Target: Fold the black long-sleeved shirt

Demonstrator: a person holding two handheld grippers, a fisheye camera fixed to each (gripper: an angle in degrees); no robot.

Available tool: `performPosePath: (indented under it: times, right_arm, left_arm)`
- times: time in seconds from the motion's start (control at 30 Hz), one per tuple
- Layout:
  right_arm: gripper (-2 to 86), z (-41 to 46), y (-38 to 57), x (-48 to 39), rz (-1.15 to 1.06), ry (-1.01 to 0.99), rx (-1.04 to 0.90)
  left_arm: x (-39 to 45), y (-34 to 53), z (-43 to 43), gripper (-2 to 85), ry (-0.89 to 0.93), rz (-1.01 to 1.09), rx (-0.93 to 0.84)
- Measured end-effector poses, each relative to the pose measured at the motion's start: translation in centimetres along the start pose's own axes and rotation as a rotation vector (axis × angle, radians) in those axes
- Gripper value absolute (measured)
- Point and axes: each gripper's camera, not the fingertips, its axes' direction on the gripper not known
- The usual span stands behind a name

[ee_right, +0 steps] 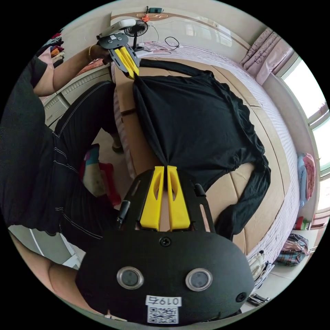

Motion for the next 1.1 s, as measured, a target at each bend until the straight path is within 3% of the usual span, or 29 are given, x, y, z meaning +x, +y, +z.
performPosePath:
  times: [0.13,0.23,0.37,0.47,0.63,0.87,1.1]
  right_arm:
    - [7.5,0.1,-0.4,-0.5,0.026,-0.019,-0.072]
    - [11.0,-2.6,1.2,0.5,0.093,-0.041,-0.007]
    - [8.6,-6.7,4.3,3.8,0.254,-0.085,0.192]
    - [8.5,-6.7,5.2,7.3,0.490,0.086,0.170]
    - [10.0,-4.3,3.9,11.4,0.718,0.064,0.115]
    - [8.2,-3.5,2.0,12.1,0.825,0.056,0.097]
    - [3.0,-3.5,-1.2,11.4,0.756,0.147,0.041]
  left_arm:
    - [1.7,1.3,1.6,5.6,0.042,0.044,-0.084]
    - [1.9,4.0,0.6,8.7,0.051,0.023,-0.074]
    - [-1.3,9.0,-3.0,9.1,0.083,-0.187,0.145]
    - [-3.3,10.5,-2.5,8.7,-0.009,-0.362,0.134]
    - [-4.3,10.6,0.4,9.3,0.058,-0.507,0.122]
    - [-4.2,12.1,1.6,10.2,0.045,-0.660,0.108]
    - [-2.9,10.9,2.6,7.4,-0.029,-0.631,0.057]
